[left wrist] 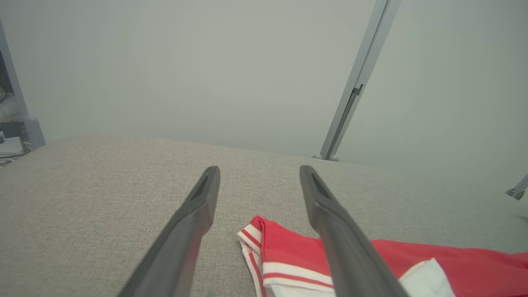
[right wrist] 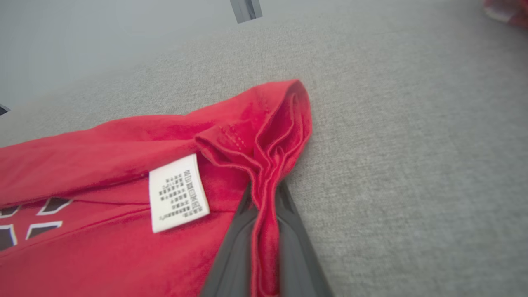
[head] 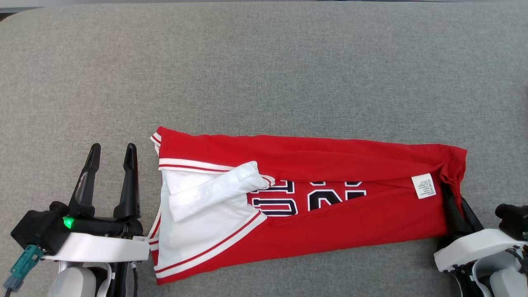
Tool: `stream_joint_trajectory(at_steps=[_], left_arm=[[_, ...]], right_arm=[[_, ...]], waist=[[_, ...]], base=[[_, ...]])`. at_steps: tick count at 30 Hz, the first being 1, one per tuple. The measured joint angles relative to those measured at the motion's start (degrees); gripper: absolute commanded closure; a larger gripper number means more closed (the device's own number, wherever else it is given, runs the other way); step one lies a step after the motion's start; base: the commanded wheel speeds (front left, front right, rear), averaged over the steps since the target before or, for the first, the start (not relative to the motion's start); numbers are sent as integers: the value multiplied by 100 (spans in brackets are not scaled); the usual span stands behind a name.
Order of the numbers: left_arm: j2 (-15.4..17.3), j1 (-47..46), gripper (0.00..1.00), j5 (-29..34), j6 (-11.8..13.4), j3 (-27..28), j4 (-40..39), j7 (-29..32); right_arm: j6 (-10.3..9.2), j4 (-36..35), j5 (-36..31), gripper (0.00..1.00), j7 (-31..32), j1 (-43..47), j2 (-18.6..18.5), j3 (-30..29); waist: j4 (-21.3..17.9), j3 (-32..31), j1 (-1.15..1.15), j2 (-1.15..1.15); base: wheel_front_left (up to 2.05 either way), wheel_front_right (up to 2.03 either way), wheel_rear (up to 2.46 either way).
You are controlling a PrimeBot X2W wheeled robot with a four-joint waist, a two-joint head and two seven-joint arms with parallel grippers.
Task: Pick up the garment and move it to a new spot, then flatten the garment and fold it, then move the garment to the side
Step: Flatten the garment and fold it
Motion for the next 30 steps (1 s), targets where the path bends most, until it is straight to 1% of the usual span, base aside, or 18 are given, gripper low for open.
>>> stream_joint_trajectory(at_steps=[5, 9, 15, 20, 23, 27, 30], left_arm=[[-31, 1, 0, 19, -43, 53, 9, 0], [-77, 9, 0, 59, -68, 67, 35, 0], [-86, 37, 0, 83, -92, 103, 63, 0], [-85, 91, 0, 102, -101, 118, 82, 0], [-81, 108, 0, 109, -111, 118, 99, 0], [-78, 135, 0, 109, -112, 120, 108, 0], [-80, 147, 0, 109, -111, 105, 110, 0]], right_arm=[[23, 53, 113, 100, -55, -23, -216, -129], [2, 82, 131, 100, -59, 88, -579, -538], [-13, -123, 38, 100, 52, 269, -888, -1089], [-13, -505, -33, 100, 196, 290, -855, -1103], [-27, -817, -88, 100, 311, 357, -797, -1009], [-27, -1468, -172, 100, 601, 388, -613, -790], [-27, -1971, -197, 100, 965, 441, -391, -594]], waist=[[-33, -18, 0, 0], [-66, -69, 0, 0], [-154, -156, 0, 0], [-225, -236, 0, 0], [-249, -298, 0, 0], [-272, -380, 0, 0], [-277, -422, 0, 0]], base=[[0, 0, 0], [0, 0, 0], [0, 0, 0], [0, 0, 0], [0, 0, 0], [0, 0, 0], [0, 0, 0]])
